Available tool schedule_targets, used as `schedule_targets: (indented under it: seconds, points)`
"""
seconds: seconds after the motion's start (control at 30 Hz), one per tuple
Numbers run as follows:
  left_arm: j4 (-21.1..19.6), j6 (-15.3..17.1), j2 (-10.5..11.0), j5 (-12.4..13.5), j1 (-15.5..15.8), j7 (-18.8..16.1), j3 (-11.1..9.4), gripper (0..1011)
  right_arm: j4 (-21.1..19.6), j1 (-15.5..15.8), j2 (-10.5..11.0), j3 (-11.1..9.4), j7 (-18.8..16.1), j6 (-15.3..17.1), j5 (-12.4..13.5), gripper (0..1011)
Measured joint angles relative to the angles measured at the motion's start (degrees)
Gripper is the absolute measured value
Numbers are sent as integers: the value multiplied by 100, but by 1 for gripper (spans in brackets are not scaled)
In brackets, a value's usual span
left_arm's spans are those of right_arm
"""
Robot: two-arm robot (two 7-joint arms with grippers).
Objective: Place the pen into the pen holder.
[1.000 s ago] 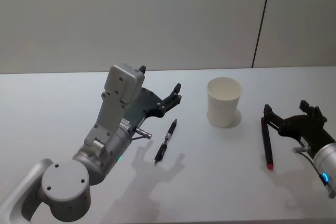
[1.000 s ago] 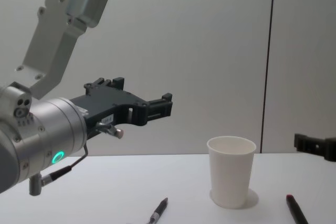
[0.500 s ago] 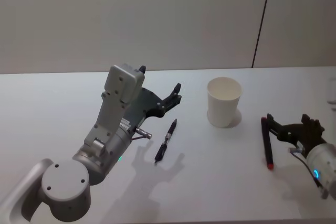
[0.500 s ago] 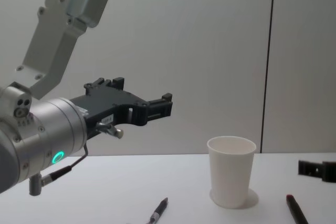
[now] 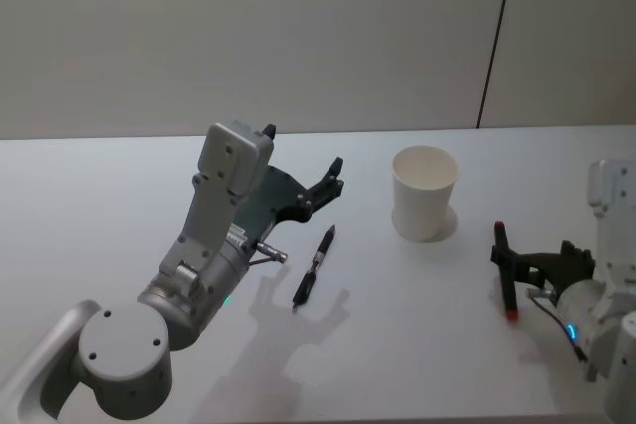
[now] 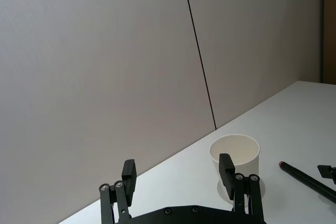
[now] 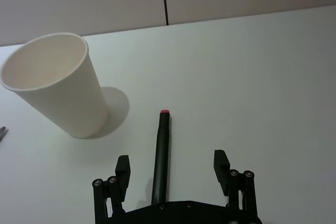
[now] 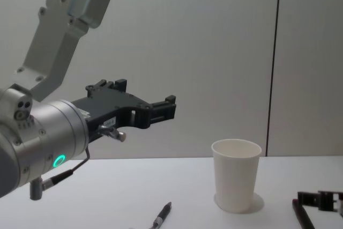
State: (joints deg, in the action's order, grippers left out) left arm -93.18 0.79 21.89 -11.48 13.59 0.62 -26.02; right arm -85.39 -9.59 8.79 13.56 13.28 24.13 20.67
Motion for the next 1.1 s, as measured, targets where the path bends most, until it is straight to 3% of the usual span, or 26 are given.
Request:
schedule_targets:
  seconds: [0.4, 0.53, 0.77, 0.8, 0.9, 1.1]
  points:
    - [0, 0, 0, 0, 0, 0, 0, 1003, 535, -230, -204, 65, 72, 76, -147, 1001]
    - [0, 0, 0, 0, 0, 0, 0, 1003, 669, -284, -257, 91, 53, 73, -193, 938]
    - [0, 0, 0, 0, 0, 0, 0, 1003, 909, -381, -354, 140, 33, 25, -287, 761]
    - [0, 0, 0, 0, 0, 0, 0, 1003, 952, -399, -372, 148, 31, 12, -306, 695]
    - [0, 0, 0, 0, 0, 0, 0, 1003, 1022, -426, -400, 161, 28, -7, -332, 636]
    - [0, 0, 0, 0, 0, 0, 0, 1003, 1174, -480, -464, 186, 26, -51, -389, 416]
